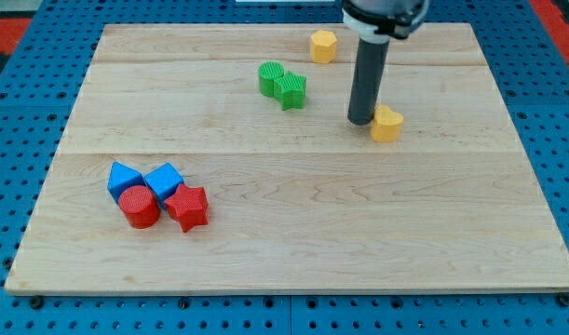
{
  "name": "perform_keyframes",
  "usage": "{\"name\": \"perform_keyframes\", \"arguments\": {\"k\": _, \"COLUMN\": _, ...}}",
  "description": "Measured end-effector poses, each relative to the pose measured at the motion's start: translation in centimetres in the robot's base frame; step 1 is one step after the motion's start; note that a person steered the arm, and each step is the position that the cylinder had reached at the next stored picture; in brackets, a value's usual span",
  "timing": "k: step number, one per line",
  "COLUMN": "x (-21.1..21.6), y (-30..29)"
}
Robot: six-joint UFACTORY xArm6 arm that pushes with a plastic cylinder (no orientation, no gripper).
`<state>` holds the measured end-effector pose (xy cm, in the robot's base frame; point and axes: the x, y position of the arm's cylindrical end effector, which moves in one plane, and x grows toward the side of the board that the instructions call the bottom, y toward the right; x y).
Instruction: Move yellow heart closer to the yellow hexagon
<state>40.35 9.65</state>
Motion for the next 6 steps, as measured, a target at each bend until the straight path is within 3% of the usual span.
{"name": "perform_keyframes", "arguments": {"k": 1, "x": 3.8, "y": -0.1}}
{"name": "perform_keyframes", "arguments": {"k": 2, "x": 4.7, "y": 3.2}}
{"name": "perform_keyframes", "arguments": {"k": 3, "x": 1.8, "y": 6.8}}
{"name": "perform_keyframes", "arguments": {"k": 5, "x": -1.0, "y": -0.9}}
{"name": "perform_keyframes", "arguments": {"k": 6, "x": -4.3, "y": -3.5}}
